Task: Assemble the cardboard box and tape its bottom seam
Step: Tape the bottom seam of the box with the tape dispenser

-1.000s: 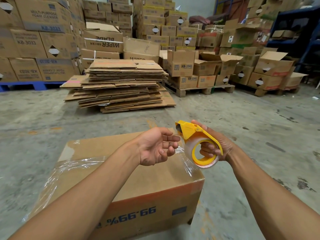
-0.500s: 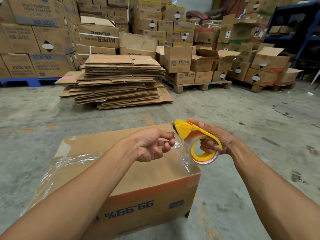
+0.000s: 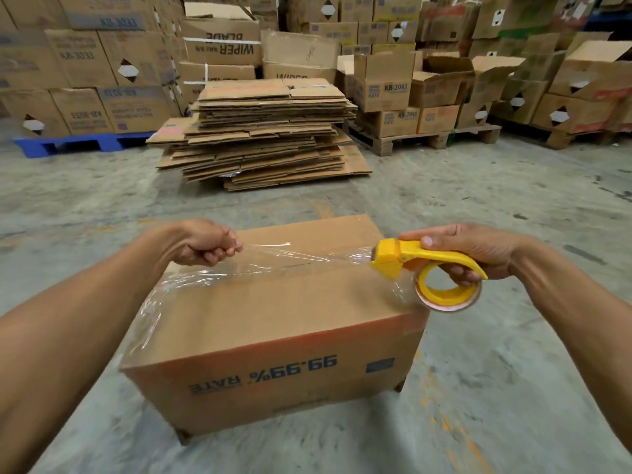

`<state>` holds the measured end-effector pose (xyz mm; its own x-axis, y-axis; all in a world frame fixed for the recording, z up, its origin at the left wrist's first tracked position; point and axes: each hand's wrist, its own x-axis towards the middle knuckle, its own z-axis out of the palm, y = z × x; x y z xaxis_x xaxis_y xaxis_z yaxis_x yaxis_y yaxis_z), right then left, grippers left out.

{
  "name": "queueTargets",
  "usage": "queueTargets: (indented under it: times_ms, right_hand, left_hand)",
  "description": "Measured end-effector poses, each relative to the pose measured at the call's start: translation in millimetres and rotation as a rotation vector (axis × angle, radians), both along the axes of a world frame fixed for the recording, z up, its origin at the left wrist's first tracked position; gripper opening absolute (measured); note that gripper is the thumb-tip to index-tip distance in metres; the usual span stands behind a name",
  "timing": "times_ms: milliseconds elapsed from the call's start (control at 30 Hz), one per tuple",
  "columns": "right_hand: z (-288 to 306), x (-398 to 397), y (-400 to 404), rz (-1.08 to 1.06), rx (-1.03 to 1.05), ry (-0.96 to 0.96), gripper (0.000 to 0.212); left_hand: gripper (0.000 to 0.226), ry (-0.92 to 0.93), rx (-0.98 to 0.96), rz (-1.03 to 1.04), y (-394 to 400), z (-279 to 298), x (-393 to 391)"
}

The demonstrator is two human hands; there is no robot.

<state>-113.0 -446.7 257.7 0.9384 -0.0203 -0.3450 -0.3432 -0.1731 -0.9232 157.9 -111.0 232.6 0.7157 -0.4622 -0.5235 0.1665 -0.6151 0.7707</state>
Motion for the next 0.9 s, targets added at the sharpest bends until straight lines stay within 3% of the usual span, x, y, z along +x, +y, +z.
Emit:
queueTargets:
  times_ms: [133, 233, 300, 400, 633, 900]
  right_hand:
    - [17, 9, 19, -0.083, -0.106, -0.021, 0.037]
    - [19, 11, 21, -0.159, -0.288, -0.009, 0.029]
    - [16, 9, 18, -0.239, -0.388, -0.010, 0.029]
    - [12, 0, 14, -0.359, -0.373, -0.014, 0.026]
    - [2, 1, 9, -0.604, -0.293, -0.004, 0.021]
    - [-29, 23, 34, -0.729, -0.297, 0.002, 0.026]
  left_hand:
    - [0.007, -0.266, 0.216, -0.023, -45, 11, 25]
    - [0.029, -0.424, 0.225, -0.003, -92, 8, 42]
    - [0.032, -0.462, 0.183, -0.040, -129, 6, 45]
    - [0.021, -0.481, 0.145, -0.152, -182, -1, 48]
    - [0.038, -0.807, 0.379, -0.461, -269, -7, 52]
    - [0.022, -0.718, 0.447, -0.589, -299, -36, 72]
